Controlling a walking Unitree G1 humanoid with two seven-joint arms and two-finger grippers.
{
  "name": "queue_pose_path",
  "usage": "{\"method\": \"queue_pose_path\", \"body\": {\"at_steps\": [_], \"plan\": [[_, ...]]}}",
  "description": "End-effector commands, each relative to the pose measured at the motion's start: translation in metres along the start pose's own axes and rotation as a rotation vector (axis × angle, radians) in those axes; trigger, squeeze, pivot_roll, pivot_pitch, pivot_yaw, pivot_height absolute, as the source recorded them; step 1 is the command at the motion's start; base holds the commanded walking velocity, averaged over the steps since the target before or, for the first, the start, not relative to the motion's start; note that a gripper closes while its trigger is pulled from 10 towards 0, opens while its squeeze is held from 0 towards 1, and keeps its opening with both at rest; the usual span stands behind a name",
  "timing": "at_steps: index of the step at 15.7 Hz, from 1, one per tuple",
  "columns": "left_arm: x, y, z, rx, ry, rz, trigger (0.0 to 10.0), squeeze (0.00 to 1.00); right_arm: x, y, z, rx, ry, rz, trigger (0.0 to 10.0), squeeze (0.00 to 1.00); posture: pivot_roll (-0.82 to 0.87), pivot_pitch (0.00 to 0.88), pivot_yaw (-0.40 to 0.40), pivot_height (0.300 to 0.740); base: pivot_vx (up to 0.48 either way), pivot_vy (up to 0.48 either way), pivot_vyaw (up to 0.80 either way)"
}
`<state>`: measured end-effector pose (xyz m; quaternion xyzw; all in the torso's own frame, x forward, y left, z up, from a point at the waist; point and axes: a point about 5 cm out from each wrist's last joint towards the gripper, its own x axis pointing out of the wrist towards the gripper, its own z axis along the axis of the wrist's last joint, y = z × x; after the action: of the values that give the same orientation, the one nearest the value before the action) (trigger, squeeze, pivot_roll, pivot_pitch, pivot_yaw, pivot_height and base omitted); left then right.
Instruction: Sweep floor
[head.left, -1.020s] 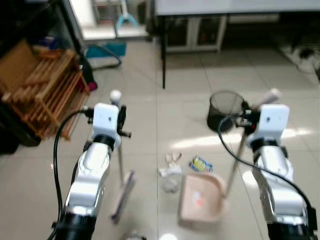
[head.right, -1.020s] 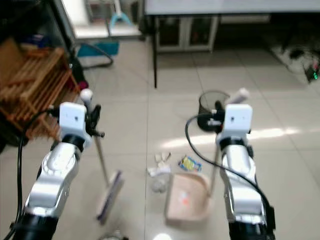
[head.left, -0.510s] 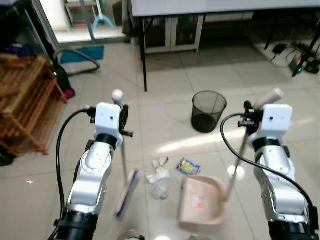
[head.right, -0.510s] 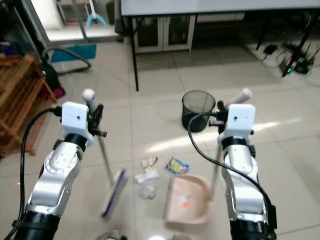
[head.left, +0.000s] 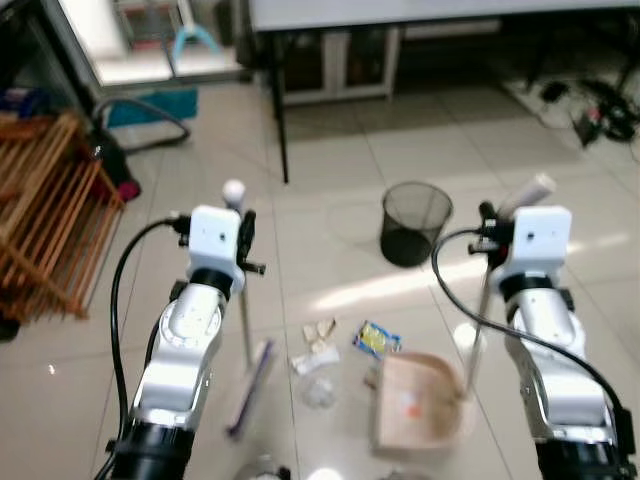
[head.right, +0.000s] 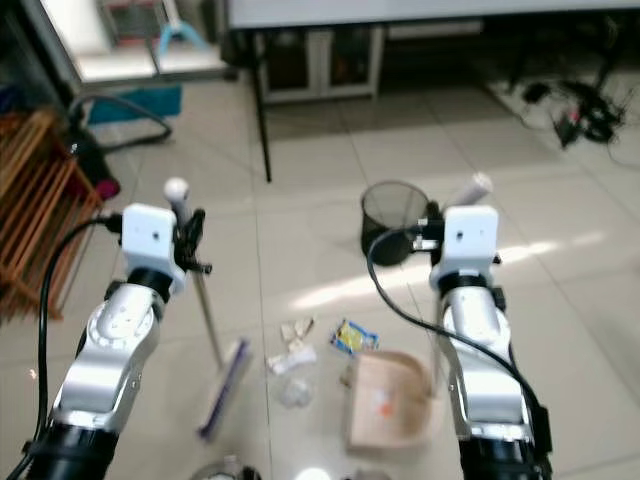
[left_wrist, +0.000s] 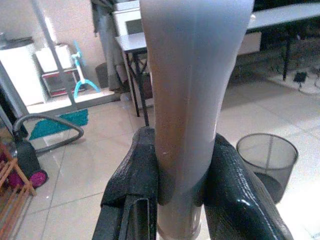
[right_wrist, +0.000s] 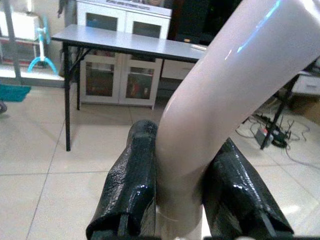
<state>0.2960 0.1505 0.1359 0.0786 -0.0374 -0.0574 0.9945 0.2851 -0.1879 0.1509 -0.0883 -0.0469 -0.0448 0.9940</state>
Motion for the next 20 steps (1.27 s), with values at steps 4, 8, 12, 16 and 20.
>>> {"method": "queue_pose_path", "body": {"at_steps": [4, 8, 12, 16, 20], "plan": [[-0.001, 0.009, 0.005, 0.029, -0.016, 0.028, 10.0, 0.0, 0.001, 0.006, 0.009, 0.048, -0.037, 0.01, 10.0, 0.0, -0.02, 0.112, 0.028, 0.74, 0.215, 0.0, 0.0], [-0.002, 0.005, 0.0, 0.036, 0.002, 0.014, 10.0, 0.0, 0.001, 0.009, 0.008, 0.06, -0.049, 0.006, 10.0, 0.0, -0.01, 0.135, 0.036, 0.74, 0.0, 0.0, 0.0], [0.004, 0.007, -0.01, 0.055, 0.008, 0.02, 10.0, 0.0, 0.002, 0.01, -0.003, 0.085, -0.055, -0.002, 10.0, 0.0, -0.01, 0.187, 0.058, 0.74, 0.0, 0.0, 0.0], [0.013, 0.002, -0.017, 0.086, -0.013, -0.02, 10.0, 0.0, 0.009, 0.009, -0.007, 0.07, -0.076, -0.045, 10.0, 0.0, -0.02, 0.249, 0.072, 0.74, 0.0, 0.0, 0.0], [0.03, -0.006, -0.017, 0.099, -0.052, -0.049, 10.0, 0.0, 0.018, 0.018, -0.022, -0.048, -0.058, -0.034, 10.0, 0.0, -0.02, 0.309, 0.082, 0.74, 0.0, 0.0, 0.0]]}}
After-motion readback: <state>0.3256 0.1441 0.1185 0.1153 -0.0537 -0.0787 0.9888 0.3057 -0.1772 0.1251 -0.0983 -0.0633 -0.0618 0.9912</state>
